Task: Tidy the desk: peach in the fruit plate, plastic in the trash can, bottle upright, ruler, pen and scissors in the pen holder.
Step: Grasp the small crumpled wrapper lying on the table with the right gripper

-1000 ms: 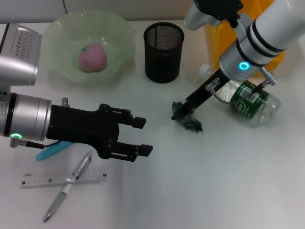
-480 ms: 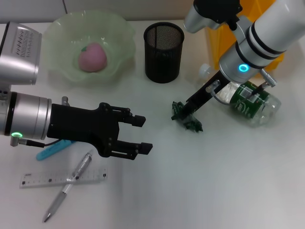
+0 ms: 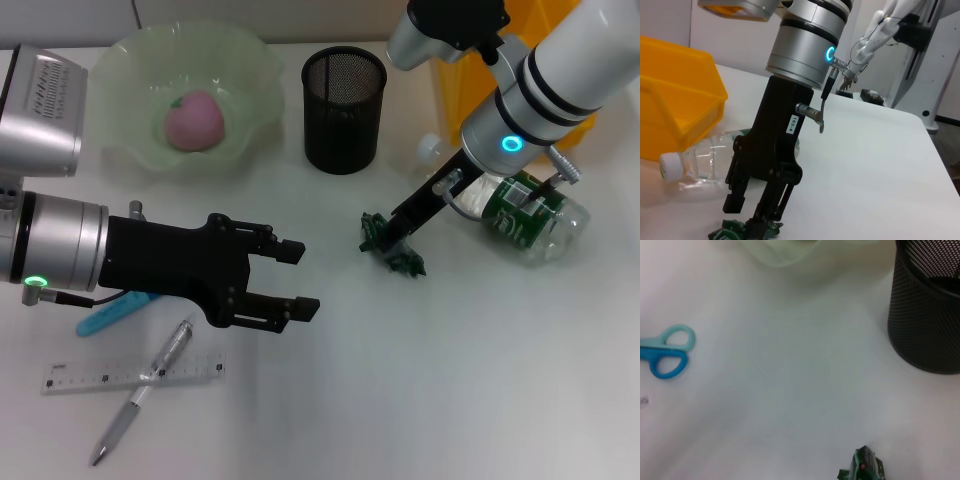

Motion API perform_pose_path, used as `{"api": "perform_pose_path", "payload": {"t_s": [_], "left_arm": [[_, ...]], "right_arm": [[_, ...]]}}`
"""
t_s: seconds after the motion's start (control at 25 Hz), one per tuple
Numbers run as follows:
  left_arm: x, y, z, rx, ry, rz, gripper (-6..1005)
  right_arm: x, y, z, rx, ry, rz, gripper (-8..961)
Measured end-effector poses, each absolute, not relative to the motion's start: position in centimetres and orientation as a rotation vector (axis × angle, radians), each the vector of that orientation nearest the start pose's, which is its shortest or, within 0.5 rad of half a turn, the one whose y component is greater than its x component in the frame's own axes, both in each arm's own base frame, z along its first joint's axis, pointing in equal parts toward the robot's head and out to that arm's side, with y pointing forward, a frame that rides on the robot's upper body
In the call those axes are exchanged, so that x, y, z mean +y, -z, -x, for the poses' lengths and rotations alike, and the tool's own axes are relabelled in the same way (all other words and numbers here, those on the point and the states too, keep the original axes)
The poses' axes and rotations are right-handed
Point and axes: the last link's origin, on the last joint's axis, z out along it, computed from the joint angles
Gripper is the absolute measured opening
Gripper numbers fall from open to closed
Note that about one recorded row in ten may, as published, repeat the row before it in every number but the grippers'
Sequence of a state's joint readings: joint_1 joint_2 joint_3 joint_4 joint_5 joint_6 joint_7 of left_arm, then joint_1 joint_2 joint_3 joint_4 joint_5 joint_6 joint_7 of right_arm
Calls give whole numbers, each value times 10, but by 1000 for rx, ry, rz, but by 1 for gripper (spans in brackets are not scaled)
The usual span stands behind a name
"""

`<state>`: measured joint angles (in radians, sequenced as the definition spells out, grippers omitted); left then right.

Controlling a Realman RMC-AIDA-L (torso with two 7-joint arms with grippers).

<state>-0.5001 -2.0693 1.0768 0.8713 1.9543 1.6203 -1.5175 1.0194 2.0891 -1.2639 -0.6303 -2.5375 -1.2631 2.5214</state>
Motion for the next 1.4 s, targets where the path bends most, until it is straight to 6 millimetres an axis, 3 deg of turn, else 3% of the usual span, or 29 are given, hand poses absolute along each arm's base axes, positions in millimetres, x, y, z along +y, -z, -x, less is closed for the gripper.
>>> {"api": "perform_pose_path", "payload": {"t_s": [0.32,1.4], "left_arm": [[316,17,223,-414,473,3053,699],[315,19,225,-409,473,3051,695]], "right_arm": [[408,70,-157,1065,476,2650,534],[404,77,-160,1036,503,2666,259]]}}
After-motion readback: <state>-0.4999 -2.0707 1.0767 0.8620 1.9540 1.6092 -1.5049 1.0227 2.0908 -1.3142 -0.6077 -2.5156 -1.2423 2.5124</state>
